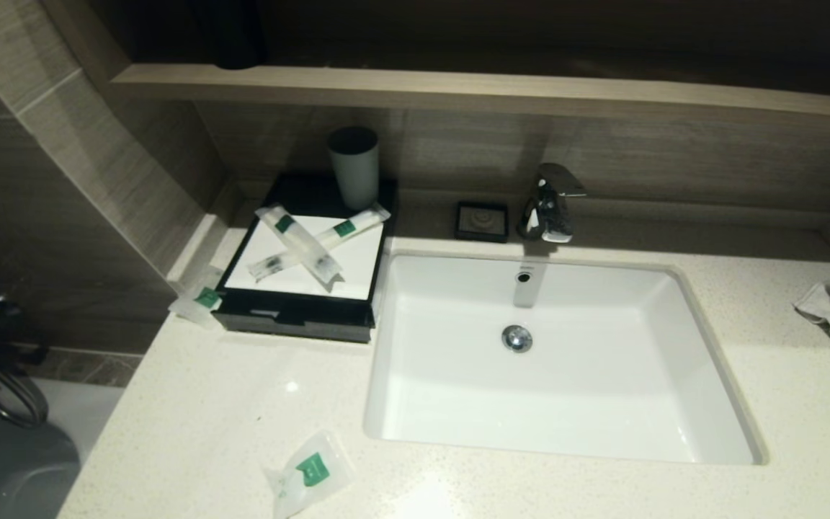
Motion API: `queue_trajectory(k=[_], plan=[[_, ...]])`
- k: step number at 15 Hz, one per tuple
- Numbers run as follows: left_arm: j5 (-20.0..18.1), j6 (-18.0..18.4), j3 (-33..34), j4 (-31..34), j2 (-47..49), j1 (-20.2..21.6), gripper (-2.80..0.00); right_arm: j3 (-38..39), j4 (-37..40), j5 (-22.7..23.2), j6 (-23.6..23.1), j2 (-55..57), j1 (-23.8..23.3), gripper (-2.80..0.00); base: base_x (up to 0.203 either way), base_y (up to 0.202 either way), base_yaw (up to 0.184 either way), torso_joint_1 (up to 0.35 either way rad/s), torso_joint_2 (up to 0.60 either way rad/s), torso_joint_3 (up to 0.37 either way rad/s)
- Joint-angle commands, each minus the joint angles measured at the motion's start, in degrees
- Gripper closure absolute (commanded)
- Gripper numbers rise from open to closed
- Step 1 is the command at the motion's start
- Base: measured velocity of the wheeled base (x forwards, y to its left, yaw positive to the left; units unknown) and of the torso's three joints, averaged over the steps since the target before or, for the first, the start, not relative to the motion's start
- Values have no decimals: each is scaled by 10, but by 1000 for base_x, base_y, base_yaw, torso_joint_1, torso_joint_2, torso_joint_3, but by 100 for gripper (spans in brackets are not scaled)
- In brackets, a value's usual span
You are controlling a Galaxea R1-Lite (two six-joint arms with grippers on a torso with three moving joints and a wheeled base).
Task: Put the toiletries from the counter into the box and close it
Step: Open the drawer
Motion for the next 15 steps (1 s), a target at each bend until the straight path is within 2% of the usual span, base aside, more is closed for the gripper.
queue_trajectory(k=[1,15], plan=[[0,-1,1,0,1,0,0,0,0,0,0,0,0,0,0,0,0,0,0,0],[-2,3,1,1,1,0,0,0,0,0,0,0,0,0,0,0,0,0,0,0]])
